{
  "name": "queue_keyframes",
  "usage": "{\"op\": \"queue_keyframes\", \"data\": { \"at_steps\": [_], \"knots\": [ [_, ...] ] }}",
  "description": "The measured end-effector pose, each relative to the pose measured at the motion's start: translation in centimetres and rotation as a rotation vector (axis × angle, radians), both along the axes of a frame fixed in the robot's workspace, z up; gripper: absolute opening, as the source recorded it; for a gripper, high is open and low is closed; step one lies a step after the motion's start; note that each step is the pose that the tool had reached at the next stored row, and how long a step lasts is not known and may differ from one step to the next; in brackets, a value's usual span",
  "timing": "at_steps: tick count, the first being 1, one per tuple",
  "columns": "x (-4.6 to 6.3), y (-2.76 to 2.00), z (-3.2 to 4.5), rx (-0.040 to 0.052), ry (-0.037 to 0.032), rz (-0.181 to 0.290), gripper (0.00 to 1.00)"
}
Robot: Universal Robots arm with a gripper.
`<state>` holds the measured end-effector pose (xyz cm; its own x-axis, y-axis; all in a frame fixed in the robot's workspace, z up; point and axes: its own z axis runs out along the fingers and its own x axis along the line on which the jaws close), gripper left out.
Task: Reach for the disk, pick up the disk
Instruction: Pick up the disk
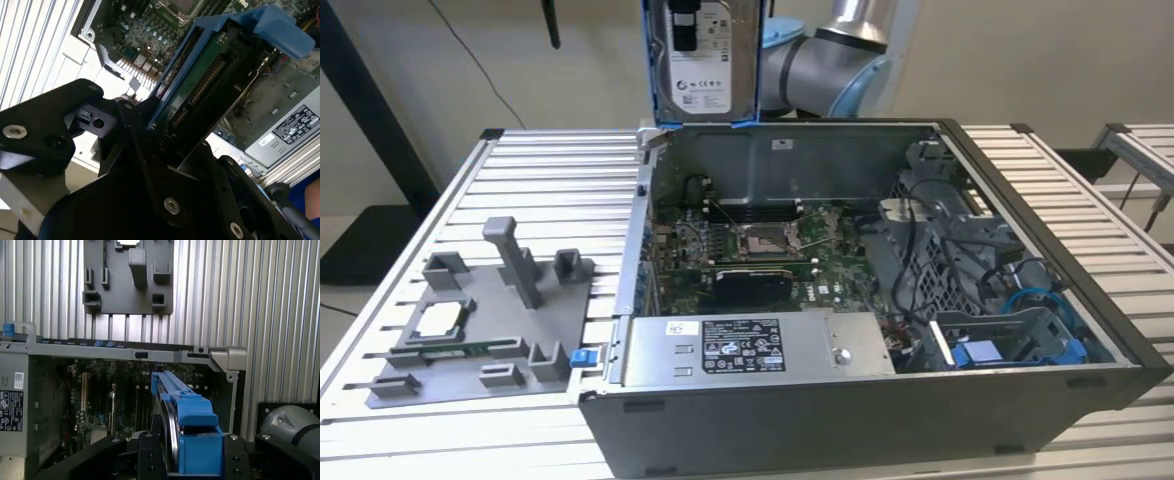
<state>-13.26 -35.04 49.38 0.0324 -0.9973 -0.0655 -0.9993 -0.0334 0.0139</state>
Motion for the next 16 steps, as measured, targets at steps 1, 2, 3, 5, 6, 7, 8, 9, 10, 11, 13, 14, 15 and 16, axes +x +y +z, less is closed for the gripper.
{"op": "queue_keyframes", "data": {
  "at_steps": [1, 2, 3, 5, 6, 7, 8, 9, 10, 11, 13, 14, 15, 16],
  "knots": [
    [0.4, -0.01, 0.00, 0.0000, 0.0000, 0.000, 0.00],
    [0.7, -0.02, 0.00, 0.0000, 0.0001, 0.000, 0.00],
    [1.1, -0.03, 0.00, 0.0000, 0.0001, 0.000, 0.00],
    [1.8, -0.04, -0.01, -0.0001, 0.0002, 0.000, 0.00],
    [2.2, -0.04, -0.01, -0.0001, 0.0002, 0.000, 0.00],
    [2.5, -0.04, -0.01, 0.0000, 0.0002, 0.000, 0.00],
    [2.9, -0.05, -0.02, 0.0000, 0.0002, 0.000, 0.00],
    [3.2, -0.05, -0.02, 0.0000, 0.0002, 0.000, 0.00],
    [3.5, -0.05, -0.03, 0.0001, 0.0001, 0.000, 0.00],
    [3.9, -0.05, -0.03, 0.0000, 0.0002, 0.000, 0.00],
    [4.6, -0.05, -0.04, 0.0000, 0.0002, 0.000, 0.00],
    [4.9, -0.05, -0.04, -0.0001, 0.0003, 0.000, 0.00],
    [5.3, -0.05, -0.05, 0.0000, 0.0002, 0.000, 0.00],
    [5.6, -0.05, -0.06, 0.0000, 0.0002, 0.000, 0.00]
  ]
}}
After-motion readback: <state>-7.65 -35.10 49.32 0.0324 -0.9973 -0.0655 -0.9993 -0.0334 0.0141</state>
